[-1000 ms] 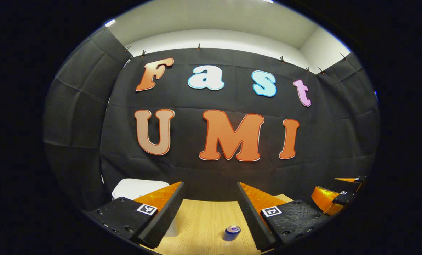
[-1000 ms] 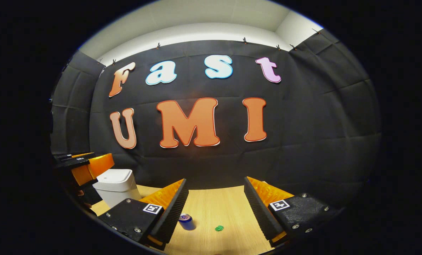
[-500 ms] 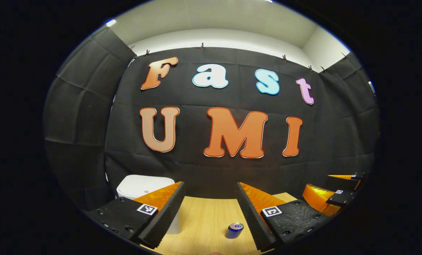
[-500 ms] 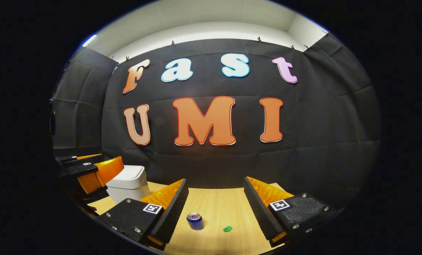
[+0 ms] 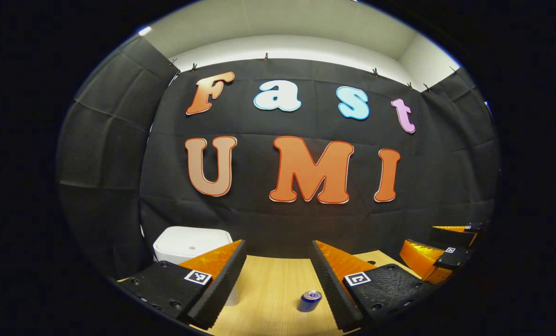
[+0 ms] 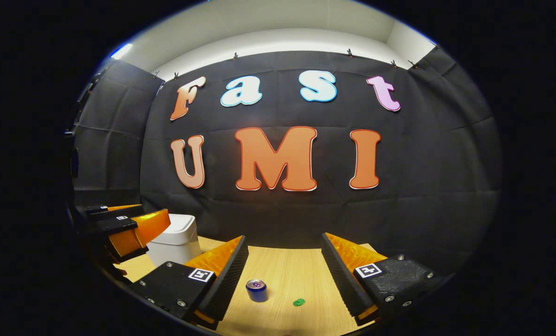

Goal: Press the lid of the desktop garbage bin to open it, pick up the crumpled paper on the desktop and throw it into the bin, then pick up the pop can on the desktop and drop it into the bin, and finally close the garbage bin lid.

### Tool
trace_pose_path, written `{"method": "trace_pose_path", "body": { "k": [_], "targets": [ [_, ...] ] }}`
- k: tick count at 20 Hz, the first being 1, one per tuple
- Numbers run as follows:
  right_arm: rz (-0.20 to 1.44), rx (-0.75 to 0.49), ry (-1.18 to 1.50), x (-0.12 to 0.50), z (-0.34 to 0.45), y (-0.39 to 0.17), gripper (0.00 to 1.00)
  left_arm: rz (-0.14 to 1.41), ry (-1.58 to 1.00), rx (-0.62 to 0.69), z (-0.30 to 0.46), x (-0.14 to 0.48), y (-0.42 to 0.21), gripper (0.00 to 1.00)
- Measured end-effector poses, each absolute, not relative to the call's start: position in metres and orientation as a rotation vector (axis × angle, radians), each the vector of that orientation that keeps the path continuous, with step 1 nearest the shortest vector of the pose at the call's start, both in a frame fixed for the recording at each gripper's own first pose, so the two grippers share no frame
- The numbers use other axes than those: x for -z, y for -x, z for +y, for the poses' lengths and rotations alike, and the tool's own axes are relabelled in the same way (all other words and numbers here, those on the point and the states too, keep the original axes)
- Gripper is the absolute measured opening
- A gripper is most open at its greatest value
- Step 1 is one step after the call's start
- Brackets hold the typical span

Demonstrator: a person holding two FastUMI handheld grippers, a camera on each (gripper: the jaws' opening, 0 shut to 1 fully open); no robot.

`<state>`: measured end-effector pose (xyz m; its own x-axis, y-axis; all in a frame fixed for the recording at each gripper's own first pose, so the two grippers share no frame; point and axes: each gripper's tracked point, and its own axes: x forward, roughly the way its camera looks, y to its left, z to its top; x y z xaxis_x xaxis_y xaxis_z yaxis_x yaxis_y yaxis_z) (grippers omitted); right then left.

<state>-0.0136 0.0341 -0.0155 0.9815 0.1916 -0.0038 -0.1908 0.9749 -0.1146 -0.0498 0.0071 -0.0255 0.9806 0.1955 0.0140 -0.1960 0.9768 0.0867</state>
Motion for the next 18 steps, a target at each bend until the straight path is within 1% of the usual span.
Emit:
{"method": "trace_pose_path", "body": {
  "k": [1, 2, 3, 5, 6, 7, 9, 12, 14, 16, 18],
  "targets": [
    [-0.008, -0.199, 0.111, 0.015, 0.037, 0.011, 0.94, -0.005, -0.094, -0.204, 0.010, 0.023, 0.047, 0.87],
    [-0.007, -0.206, 0.110, 0.017, 0.040, 0.009, 0.94, 0.003, -0.100, -0.217, 0.018, 0.025, 0.045, 0.81],
    [-0.004, -0.212, 0.109, 0.018, 0.043, 0.007, 0.94, 0.009, -0.107, -0.228, 0.026, 0.025, 0.044, 0.78],
    [-0.003, -0.223, 0.107, 0.019, 0.049, 0.003, 0.94, 0.037, -0.109, -0.255, 0.046, 0.025, 0.037, 0.69],
    [-0.005, -0.227, 0.107, 0.019, 0.053, 0.000, 0.94, 0.044, -0.101, -0.277, 0.057, 0.024, 0.034, 0.57],
    [-0.007, -0.232, 0.106, 0.018, 0.055, -0.002, 0.94, 0.046, -0.100, -0.306, 0.074, 0.020, 0.031, 0.52],
    [-0.006, -0.240, 0.106, 0.019, 0.061, -0.005, 0.94, 0.051, -0.079, -0.365, 0.109, 0.016, 0.028, 0.38],
    [0.002, -0.247, 0.111, 0.023, 0.067, -0.009, 0.94, 0.094, -0.026, -0.418, 0.158, 0.023, 0.006, 0.11],
    [0.008, -0.251, 0.114, 0.024, 0.069, -0.010, 0.94, 0.136, 0.010, -0.418, 0.181, 0.034, -0.010, 0.00],
    [0.012, -0.250, 0.117, 0.026, 0.070, -0.011, 0.94, 0.211, 0.020, -0.414, 0.201, 0.056, -0.022, 0.00],
    [0.020, -0.245, 0.119, 0.030, 0.068, -0.011, 0.94, 0.255, 0.011, -0.446, 0.225, 0.075, -0.028, 0.00]
  ]
}}
